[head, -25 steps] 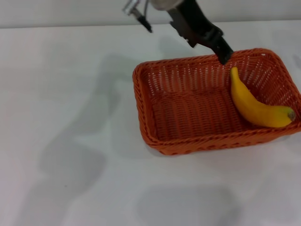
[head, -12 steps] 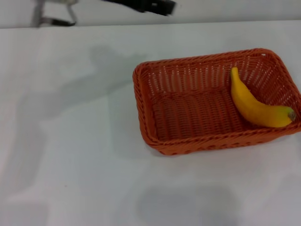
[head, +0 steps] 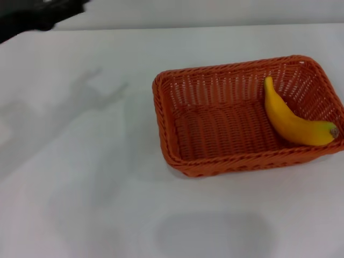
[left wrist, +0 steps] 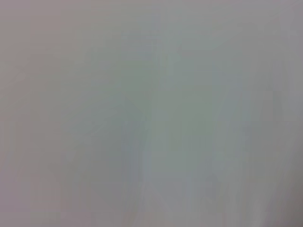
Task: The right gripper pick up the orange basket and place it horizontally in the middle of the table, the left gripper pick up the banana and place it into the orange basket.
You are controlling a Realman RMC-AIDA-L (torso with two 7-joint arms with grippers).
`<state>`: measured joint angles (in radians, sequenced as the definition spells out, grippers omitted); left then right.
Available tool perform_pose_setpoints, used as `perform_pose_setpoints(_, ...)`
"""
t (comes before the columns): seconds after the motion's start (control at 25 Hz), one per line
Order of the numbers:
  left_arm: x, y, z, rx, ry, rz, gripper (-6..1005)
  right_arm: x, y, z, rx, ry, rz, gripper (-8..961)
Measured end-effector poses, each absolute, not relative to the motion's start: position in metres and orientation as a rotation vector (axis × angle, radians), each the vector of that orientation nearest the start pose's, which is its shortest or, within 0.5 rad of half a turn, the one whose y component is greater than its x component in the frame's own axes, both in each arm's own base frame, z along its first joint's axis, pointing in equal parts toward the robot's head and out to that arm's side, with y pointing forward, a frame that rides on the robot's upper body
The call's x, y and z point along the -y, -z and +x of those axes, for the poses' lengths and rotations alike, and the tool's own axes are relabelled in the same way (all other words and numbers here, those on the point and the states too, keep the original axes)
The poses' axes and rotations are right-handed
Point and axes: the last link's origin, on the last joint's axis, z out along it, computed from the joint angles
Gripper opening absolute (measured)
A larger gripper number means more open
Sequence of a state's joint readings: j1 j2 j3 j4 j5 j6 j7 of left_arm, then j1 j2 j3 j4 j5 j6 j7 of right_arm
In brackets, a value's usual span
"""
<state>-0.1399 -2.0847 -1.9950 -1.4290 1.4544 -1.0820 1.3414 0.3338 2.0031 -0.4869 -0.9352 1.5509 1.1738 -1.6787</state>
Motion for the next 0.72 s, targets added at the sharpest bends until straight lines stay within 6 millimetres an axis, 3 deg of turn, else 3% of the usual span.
perform_pose_setpoints(0.24, -0.301, -0.11, -0.266, 0.523, 1.037, -1.976, 894, -0.331, -0.172, 0.358, -0.613, -0.81, -1.646, 704)
perform_pose_setpoints(0.32, -0.298, -0.11, -0.273, 0.519, 1.038, -1.961, 894, -0.328, -0.165, 0.364, -0.599, -0.814, -1.62, 704)
perform_pose_setpoints(0.36, -0.284, -0.11, -0.297, 0.512, 1.042, -1.904, 894, -0.328, -0.163, 0.365, -0.596, -0.814, -1.613, 704)
perform_pose_setpoints(0.72, -0.24, -0.104, -0.35, 0.455, 1.009, -1.661, 894, -0.319, -0.141, 0.38, -0.56, -0.79, -1.536, 704)
